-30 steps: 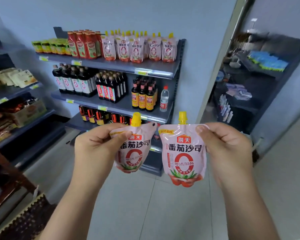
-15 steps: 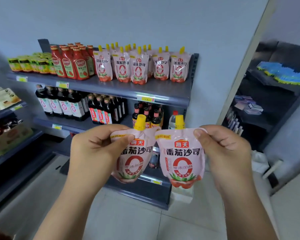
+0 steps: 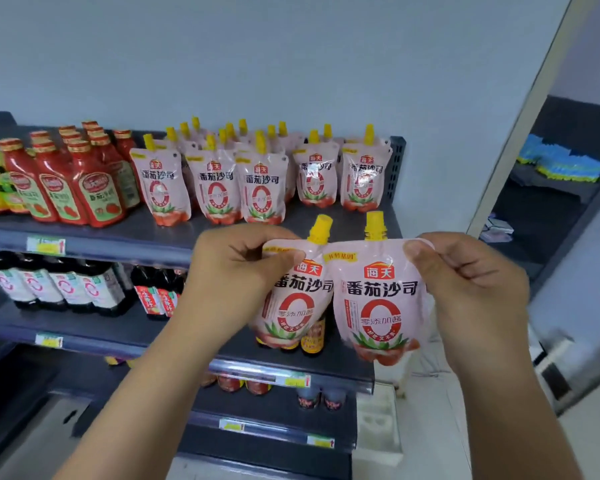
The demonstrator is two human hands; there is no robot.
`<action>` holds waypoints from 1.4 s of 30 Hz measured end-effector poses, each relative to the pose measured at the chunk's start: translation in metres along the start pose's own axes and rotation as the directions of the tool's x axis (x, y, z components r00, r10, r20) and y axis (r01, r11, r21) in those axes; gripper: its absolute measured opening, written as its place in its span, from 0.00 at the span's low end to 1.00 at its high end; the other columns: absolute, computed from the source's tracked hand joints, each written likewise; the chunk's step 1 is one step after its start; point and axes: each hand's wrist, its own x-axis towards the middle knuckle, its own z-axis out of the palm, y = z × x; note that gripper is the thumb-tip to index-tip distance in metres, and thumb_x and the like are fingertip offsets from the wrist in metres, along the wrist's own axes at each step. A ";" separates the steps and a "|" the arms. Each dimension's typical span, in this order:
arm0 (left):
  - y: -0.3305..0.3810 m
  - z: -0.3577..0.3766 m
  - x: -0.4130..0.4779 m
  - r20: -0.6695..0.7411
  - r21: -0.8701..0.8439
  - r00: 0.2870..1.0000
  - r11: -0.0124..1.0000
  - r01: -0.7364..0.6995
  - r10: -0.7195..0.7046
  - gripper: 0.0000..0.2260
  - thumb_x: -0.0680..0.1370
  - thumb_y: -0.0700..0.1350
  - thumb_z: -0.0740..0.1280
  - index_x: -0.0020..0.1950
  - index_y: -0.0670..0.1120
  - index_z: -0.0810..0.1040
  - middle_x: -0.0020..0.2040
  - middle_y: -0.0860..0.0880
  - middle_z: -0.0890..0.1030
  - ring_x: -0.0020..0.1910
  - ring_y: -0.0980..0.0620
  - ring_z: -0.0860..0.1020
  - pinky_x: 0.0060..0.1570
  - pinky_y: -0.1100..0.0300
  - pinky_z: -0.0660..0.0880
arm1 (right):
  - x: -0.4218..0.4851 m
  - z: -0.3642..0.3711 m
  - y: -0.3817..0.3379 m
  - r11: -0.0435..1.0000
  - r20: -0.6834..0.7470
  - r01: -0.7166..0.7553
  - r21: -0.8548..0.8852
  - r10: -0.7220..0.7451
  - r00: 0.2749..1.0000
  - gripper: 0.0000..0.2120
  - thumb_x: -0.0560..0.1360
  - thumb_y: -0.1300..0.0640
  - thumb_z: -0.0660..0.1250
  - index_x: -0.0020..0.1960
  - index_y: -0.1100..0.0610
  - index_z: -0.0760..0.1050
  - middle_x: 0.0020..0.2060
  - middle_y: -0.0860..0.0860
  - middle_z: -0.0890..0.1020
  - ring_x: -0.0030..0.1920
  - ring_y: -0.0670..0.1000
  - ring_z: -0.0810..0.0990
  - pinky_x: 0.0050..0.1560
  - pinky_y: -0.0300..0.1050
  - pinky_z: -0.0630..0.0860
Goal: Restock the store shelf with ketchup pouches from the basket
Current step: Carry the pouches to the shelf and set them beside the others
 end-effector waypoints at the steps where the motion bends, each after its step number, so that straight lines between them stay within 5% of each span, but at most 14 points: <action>1: -0.004 0.004 0.019 0.014 0.014 1.000 1.000 -0.015 0.015 0.11 0.73 0.35 0.75 0.43 0.53 0.87 0.41 0.56 0.88 0.41 0.58 0.86 0.39 0.64 0.81 | 0.015 0.004 0.003 1.000 -0.005 0.018 0.008 -0.018 1.000 0.15 0.79 0.62 0.70 0.39 0.46 0.83 0.36 0.39 0.87 0.36 0.39 0.85 0.32 0.30 0.77; 7: -0.027 0.027 0.132 0.057 0.120 0.997 0.991 -0.062 0.056 0.11 0.72 0.35 0.76 0.40 0.52 0.86 0.38 0.58 0.87 0.37 0.62 0.84 0.37 0.68 0.78 | 0.105 0.017 0.021 0.992 -0.003 0.107 0.069 -0.108 0.994 0.12 0.78 0.62 0.71 0.40 0.48 0.83 0.33 0.39 0.86 0.33 0.38 0.84 0.32 0.29 0.76; 11: -0.038 0.042 0.202 0.099 0.269 0.991 0.956 -0.118 0.095 0.05 0.71 0.37 0.77 0.42 0.46 0.88 0.40 0.52 0.88 0.43 0.56 0.85 0.42 0.61 0.81 | 0.158 0.026 0.032 0.988 0.031 0.130 0.083 -0.133 0.991 0.09 0.78 0.62 0.71 0.41 0.52 0.83 0.34 0.44 0.87 0.33 0.42 0.84 0.34 0.35 0.80; 19: -0.056 0.063 0.293 0.247 0.472 0.965 0.859 -0.200 0.089 0.03 0.71 0.36 0.76 0.42 0.43 0.88 0.34 0.60 0.82 0.32 0.75 0.77 0.33 0.80 0.68 | 0.217 0.054 0.054 0.992 0.114 0.119 0.043 -0.123 0.986 0.12 0.78 0.63 0.71 0.39 0.50 0.84 0.34 0.47 0.87 0.34 0.45 0.85 0.36 0.39 0.81; 24: -0.074 0.062 0.318 0.296 0.646 0.954 0.729 -0.226 0.034 0.07 0.70 0.40 0.76 0.42 0.51 0.88 0.36 0.57 0.83 0.40 0.59 0.81 0.40 0.66 0.74 | 0.238 0.073 0.065 0.989 0.181 0.084 -0.117 -0.062 0.981 0.07 0.78 0.60 0.71 0.43 0.53 0.86 0.37 0.49 0.88 0.39 0.51 0.88 0.44 0.53 0.85; 32: -0.064 0.044 0.344 0.430 0.816 0.902 0.444 -0.370 -0.040 0.05 0.69 0.46 0.75 0.34 0.54 0.82 0.29 0.57 0.77 0.35 0.54 0.77 0.36 0.60 0.72 | 0.263 0.103 0.078 0.956 0.261 0.072 -0.285 0.005 0.965 0.07 0.78 0.56 0.72 0.44 0.58 0.85 0.37 0.52 0.87 0.37 0.50 0.86 0.35 0.44 0.80; 36: -0.068 0.039 0.351 0.479 0.792 0.876 0.453 -0.409 -0.046 0.14 0.71 0.46 0.73 0.26 0.52 0.76 0.24 0.53 0.75 0.29 0.56 0.74 0.31 0.60 0.71 | 0.264 0.121 0.084 0.984 0.235 0.012 -0.178 0.031 0.971 0.06 0.78 0.59 0.71 0.45 0.54 0.87 0.40 0.47 0.88 0.40 0.43 0.87 0.42 0.43 0.82; 42: -0.074 0.030 0.354 0.524 0.713 0.851 0.564 -0.416 -0.033 0.04 0.71 0.44 0.74 0.38 0.52 0.86 0.33 0.55 0.82 0.37 0.58 0.80 0.43 0.57 0.79 | 0.248 0.139 0.110 0.955 0.232 -0.267 0.127 0.233 0.944 0.13 0.79 0.64 0.69 0.41 0.52 0.87 0.44 0.53 0.89 0.49 0.54 0.87 0.57 0.59 0.83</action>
